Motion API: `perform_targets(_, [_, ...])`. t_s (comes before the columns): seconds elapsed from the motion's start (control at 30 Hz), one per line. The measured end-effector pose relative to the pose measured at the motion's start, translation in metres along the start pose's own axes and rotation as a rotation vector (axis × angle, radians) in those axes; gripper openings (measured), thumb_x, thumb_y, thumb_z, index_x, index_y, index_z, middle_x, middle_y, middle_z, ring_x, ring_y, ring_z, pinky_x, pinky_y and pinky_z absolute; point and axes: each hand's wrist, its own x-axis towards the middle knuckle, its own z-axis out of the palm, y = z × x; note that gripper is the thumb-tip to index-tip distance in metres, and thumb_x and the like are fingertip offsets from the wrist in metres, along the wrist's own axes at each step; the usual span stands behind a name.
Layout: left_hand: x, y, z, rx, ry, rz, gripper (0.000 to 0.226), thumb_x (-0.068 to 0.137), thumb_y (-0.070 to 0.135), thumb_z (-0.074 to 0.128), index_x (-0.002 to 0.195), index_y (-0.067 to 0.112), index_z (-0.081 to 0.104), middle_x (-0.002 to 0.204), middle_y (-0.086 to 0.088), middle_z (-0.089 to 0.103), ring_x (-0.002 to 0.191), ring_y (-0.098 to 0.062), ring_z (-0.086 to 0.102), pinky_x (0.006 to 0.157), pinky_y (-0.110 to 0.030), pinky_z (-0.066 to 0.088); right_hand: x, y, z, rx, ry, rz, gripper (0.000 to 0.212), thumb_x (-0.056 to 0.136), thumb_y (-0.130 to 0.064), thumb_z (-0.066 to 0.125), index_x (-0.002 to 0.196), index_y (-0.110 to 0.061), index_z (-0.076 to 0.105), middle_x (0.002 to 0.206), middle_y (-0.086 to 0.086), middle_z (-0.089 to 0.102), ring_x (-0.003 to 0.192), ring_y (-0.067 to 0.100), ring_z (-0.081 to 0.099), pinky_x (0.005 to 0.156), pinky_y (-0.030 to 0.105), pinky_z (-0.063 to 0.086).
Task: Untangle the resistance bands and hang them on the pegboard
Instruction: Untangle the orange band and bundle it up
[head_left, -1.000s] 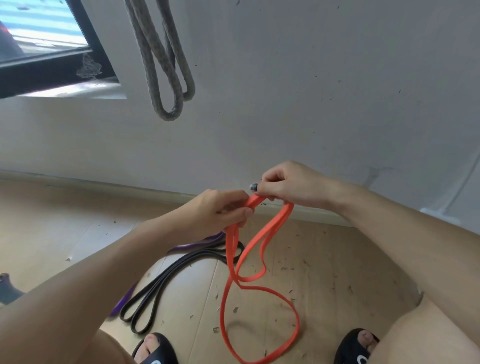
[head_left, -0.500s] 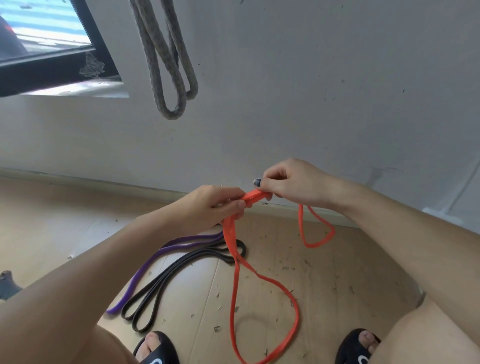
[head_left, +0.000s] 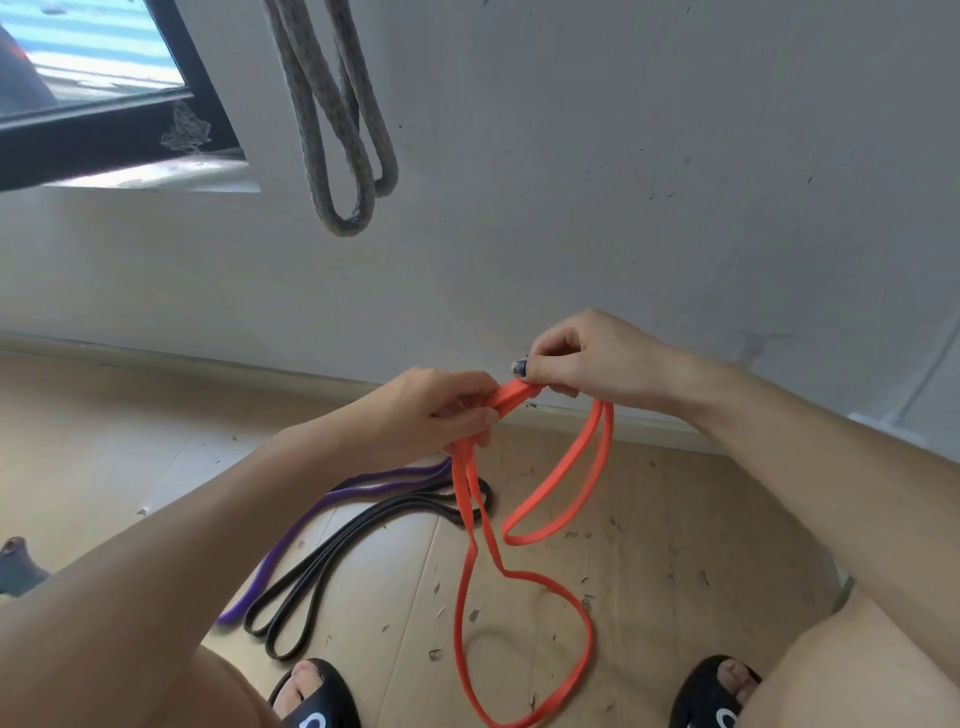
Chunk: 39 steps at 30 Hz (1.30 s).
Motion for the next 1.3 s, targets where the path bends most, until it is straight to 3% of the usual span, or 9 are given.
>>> perform_targets(0.27, [0.003, -0.008, 0.002, 0.069, -0.007, 0.063, 0.006, 0.100, 0.021, 0.066, 0.103, 0.016, 0.065, 0.090, 0.005, 0.076, 0.081, -0.003, 0.074, 0.080, -0.015, 0.057, -0.001, 0.001, -0.003, 0.010, -0.001, 0.006, 0.038, 0.096, -0.033, 0.068, 0.059, -0.023, 0.068, 0.057, -0.004, 0.049, 0.055, 0.008, 0.041, 0.060, 0.029, 0.033])
perform_targets(0.43, [0.005, -0.014, 0.006, 0.191, -0.001, 0.061, 0.005, 0.097, 0.025, 0.069, 0.098, 0.026, 0.064, 0.083, 0.016, 0.070, 0.076, 0.005, 0.068, 0.077, -0.010, 0.053, 0.000, 0.003, -0.004, 0.060, 0.027, 0.016, 0.032, 0.096, -0.032, 0.069, 0.066, -0.021, 0.072, 0.054, -0.011, 0.049, 0.052, 0.004, 0.042, 0.054, 0.020, 0.033])
perform_targets(0.6, [0.006, -0.013, 0.014, 0.274, -0.007, 0.082, 0.024, 0.100, 0.028, 0.063, 0.083, 0.039, 0.050, 0.075, 0.017, 0.066, 0.068, 0.005, 0.065, 0.069, -0.011, 0.048, 0.002, 0.007, -0.005, 0.095, 0.056, 0.038, 0.029, 0.096, -0.033, 0.069, 0.071, -0.017, 0.074, 0.052, -0.013, 0.048, 0.049, 0.003, 0.039, 0.051, 0.016, 0.032])
perform_targets(0.7, [0.006, -0.011, 0.018, 0.247, 0.014, 0.108, 0.013, 0.102, 0.021, 0.061, 0.090, 0.023, 0.055, 0.066, 0.023, 0.058, 0.062, 0.015, 0.058, 0.061, -0.006, 0.038, 0.003, 0.012, -0.006, 0.150, 0.101, 0.041, 0.030, 0.095, -0.035, 0.070, 0.074, -0.015, 0.077, 0.059, -0.007, 0.050, 0.054, 0.007, 0.040, 0.058, 0.023, 0.033])
perform_targets(0.8, [0.006, -0.010, 0.015, 0.151, 0.061, 0.117, 0.005, 0.103, 0.014, 0.059, 0.100, 0.010, 0.057, 0.071, 0.012, 0.069, 0.067, 0.003, 0.065, 0.064, -0.007, 0.043, 0.004, 0.012, -0.009, 0.231, 0.151, 0.053, 0.029, 0.093, -0.033, 0.071, 0.071, -0.016, 0.077, 0.062, 0.000, 0.050, 0.058, 0.012, 0.042, 0.063, 0.027, 0.038])
perform_targets(0.9, [0.003, -0.014, 0.013, 0.140, 0.083, 0.091, 0.011, 0.102, 0.016, 0.058, 0.095, 0.019, 0.052, 0.074, 0.011, 0.066, 0.068, -0.002, 0.064, 0.065, -0.012, 0.045, 0.006, 0.014, -0.019, 0.343, 0.261, 0.094, 0.031, 0.092, -0.024, 0.071, 0.062, -0.018, 0.074, 0.052, -0.006, 0.045, 0.049, 0.011, 0.036, 0.054, 0.027, 0.030])
perform_targets(1.0, [-0.002, -0.021, 0.020, 0.174, -0.019, 0.064, 0.021, 0.105, 0.023, 0.052, 0.087, 0.029, 0.043, 0.082, 0.006, 0.069, 0.074, -0.007, 0.069, 0.072, -0.030, 0.056, 0.005, 0.022, -0.031, 0.388, 0.369, 0.120, 0.029, 0.090, -0.024, 0.071, 0.063, -0.016, 0.076, 0.050, -0.005, 0.041, 0.048, 0.012, 0.033, 0.054, 0.029, 0.027])
perform_targets(1.17, [-0.005, -0.016, 0.013, -0.006, 0.040, -0.015, 0.013, 0.106, 0.021, 0.055, 0.093, 0.017, 0.057, 0.084, -0.003, 0.075, 0.076, -0.012, 0.076, 0.077, -0.031, 0.063, -0.002, 0.033, -0.038, 0.067, 0.430, 0.168, 0.030, 0.093, -0.030, 0.069, 0.067, -0.016, 0.073, 0.065, 0.006, 0.048, 0.058, 0.016, 0.040, 0.058, 0.031, 0.031])
perform_targets(1.3, [-0.008, -0.017, 0.001, -0.079, 0.174, -0.025, 0.007, 0.101, 0.017, 0.062, 0.098, 0.015, 0.068, 0.081, -0.001, 0.077, 0.076, -0.017, 0.075, 0.080, -0.031, 0.061, -0.001, 0.040, -0.039, -0.055, 0.320, 0.217, 0.031, 0.093, -0.032, 0.067, 0.072, -0.010, 0.072, 0.066, 0.007, 0.051, 0.060, 0.018, 0.043, 0.059, 0.033, 0.033])
